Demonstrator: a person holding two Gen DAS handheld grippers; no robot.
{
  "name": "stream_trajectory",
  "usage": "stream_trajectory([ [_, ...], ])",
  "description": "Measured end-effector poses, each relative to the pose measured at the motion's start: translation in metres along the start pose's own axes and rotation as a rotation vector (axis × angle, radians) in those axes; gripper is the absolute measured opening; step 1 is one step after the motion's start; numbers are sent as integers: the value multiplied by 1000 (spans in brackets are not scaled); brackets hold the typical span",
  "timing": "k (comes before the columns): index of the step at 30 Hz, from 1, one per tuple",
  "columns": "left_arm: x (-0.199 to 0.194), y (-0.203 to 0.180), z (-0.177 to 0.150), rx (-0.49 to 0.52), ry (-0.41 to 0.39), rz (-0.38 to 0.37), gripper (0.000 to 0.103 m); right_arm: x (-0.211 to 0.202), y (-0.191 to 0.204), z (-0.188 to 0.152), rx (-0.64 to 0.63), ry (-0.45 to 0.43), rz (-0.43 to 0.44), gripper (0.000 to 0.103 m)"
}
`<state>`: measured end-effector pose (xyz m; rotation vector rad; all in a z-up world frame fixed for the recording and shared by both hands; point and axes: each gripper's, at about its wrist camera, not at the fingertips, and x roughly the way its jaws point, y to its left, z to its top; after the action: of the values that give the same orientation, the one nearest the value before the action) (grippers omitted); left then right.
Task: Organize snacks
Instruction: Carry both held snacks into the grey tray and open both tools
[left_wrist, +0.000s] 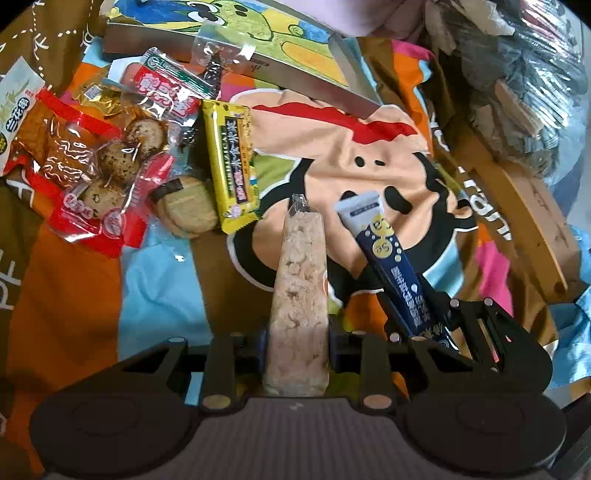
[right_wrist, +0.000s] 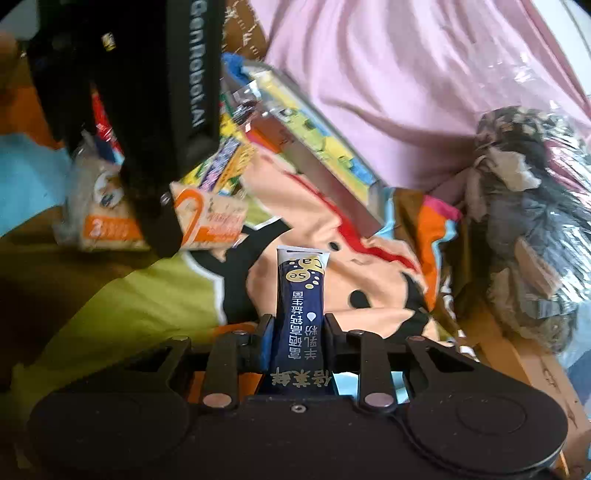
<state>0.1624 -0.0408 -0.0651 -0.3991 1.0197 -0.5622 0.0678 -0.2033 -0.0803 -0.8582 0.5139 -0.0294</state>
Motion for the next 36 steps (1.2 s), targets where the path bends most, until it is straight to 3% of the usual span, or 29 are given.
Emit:
stream_trajectory([
  [5, -3, 2, -2, -47, -14, -48, 33, -5, -11, 2, 51, -46, -25, 29],
  [11, -12, 0, 8, -49, -96, -74, 33, -5, -21, 8, 112, -78, -48, 29],
  [16, -20, -7, 31, -16, -190, -40, 33, 2, -35, 23, 174, -119, -64, 29],
  [20, -32, -8, 62, 21, -285, -5, 33, 23, -47, 49, 222, -185, -73, 29],
  [28, -39, 23, 147, -21, -458, 85, 33, 98, -61, 121, 309, -273, -14, 29],
  [36, -15, 65, 223, -40, -523, 240, 33, 178, -62, 185, 365, -278, 58, 29],
])
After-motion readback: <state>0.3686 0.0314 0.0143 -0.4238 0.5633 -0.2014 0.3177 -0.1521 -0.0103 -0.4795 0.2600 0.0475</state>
